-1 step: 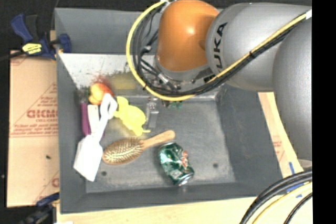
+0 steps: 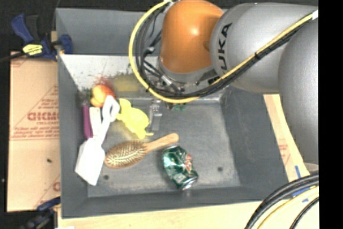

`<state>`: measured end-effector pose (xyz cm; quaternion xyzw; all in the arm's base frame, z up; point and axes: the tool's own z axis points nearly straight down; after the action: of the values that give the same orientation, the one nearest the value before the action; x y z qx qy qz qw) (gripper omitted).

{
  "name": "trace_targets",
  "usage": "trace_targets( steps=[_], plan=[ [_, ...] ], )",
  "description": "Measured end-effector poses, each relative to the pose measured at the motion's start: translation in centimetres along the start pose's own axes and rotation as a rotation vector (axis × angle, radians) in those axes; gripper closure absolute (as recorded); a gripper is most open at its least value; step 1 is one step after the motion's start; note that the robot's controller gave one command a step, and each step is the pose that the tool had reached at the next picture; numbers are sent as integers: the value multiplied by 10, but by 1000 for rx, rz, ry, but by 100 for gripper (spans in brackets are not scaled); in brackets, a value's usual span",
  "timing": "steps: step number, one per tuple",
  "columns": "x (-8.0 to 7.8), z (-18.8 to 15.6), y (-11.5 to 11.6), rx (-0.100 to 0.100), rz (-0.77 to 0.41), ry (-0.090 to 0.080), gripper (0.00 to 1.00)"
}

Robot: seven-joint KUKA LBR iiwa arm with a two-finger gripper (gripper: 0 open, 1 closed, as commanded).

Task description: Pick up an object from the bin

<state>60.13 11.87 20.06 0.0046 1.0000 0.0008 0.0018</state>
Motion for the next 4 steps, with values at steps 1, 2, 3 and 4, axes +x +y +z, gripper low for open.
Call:
trace_targets(
  steps=[1,2,3,4],
  plan=[
    [27,6,-16,0,-129,-1,0],
    [-43,22,-20,-1,-3,-8,0],
    [26,44,-78,2,-132,4,0],
    [-18,52,-24,-1,-322,-19,0]
  ],
)
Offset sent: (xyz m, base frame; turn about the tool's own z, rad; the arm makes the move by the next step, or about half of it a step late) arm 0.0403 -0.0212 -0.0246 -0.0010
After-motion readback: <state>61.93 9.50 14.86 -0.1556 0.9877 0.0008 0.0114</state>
